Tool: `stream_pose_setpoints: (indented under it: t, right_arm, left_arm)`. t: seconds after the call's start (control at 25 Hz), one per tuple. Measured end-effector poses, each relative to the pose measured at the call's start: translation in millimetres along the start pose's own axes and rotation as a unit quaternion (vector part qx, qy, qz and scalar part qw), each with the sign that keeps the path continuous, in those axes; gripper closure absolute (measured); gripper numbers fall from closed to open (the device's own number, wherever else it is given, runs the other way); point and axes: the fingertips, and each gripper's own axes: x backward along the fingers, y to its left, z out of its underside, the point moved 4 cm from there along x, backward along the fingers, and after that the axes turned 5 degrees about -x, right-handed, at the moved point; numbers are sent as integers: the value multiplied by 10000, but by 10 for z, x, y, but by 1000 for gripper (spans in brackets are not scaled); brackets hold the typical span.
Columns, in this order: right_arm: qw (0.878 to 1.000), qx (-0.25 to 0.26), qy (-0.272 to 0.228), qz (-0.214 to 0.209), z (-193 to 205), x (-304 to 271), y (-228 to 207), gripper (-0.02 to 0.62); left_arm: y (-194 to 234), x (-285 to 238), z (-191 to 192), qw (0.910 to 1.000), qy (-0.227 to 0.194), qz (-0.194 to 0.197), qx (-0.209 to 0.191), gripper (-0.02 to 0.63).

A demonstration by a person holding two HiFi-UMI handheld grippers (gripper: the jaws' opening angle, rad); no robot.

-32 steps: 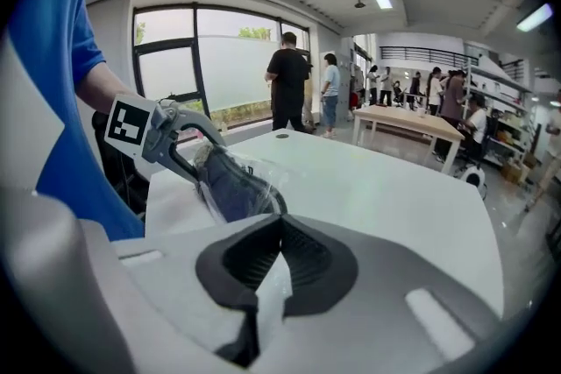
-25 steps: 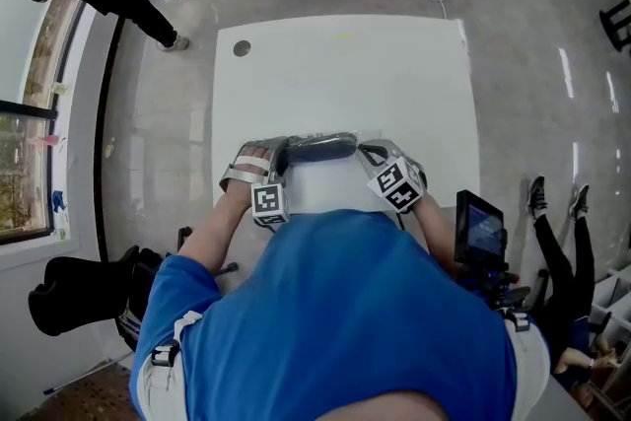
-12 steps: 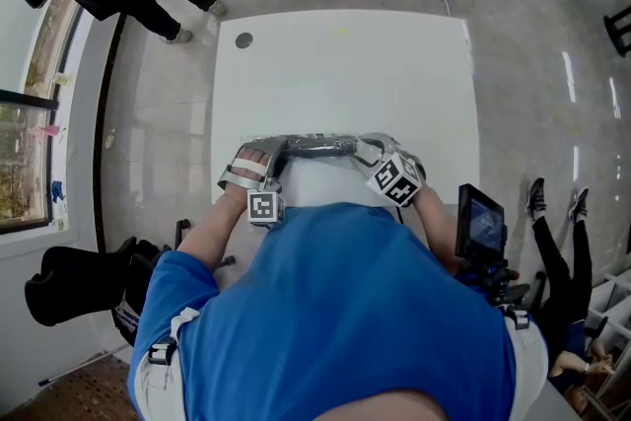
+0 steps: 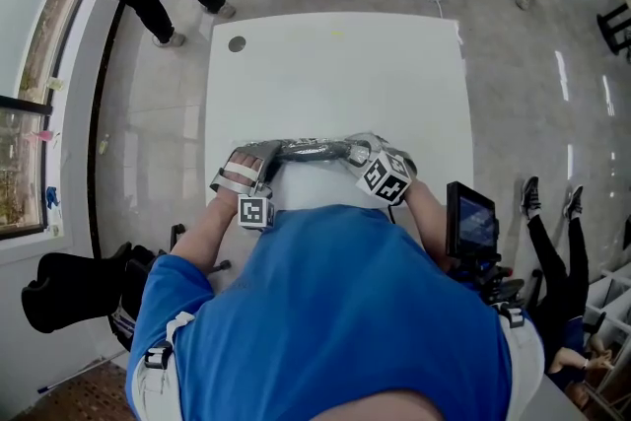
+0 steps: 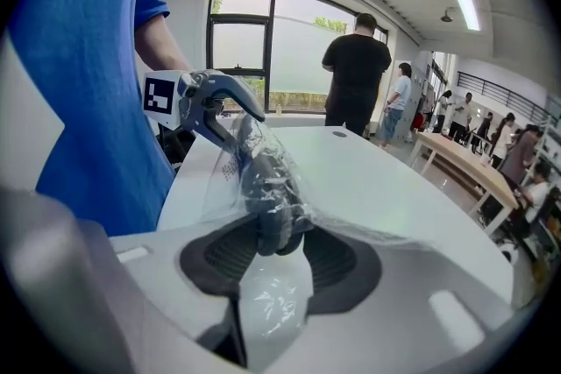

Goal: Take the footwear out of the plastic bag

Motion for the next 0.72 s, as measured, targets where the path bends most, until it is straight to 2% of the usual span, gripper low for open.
stream_pose_setpoints:
  t: [0.08, 0.16, 0.28, 0.44, 0.72]
  right_arm:
    - [9999, 115, 54, 49, 27, 37, -11, 466]
    - [9998, 192, 89, 48, 63, 67, -4, 480]
    - [9997, 210, 129, 63, 120, 119, -42, 489]
    - [9995, 166, 232, 113, 212, 219, -155, 497]
    - [9976, 54, 584, 355, 509, 440, -355, 506]
  left_arm:
    - [21, -16, -17, 10000, -72, 28, 7, 293]
    - [30, -20, -26, 9999, -136, 98, -16, 295]
    - [49, -44, 1, 9995, -244, 195, 42, 304]
    - [198, -78, 29, 9981, -503, 165, 318, 318]
    - [239, -181, 164, 9960, -629, 343, 527, 390]
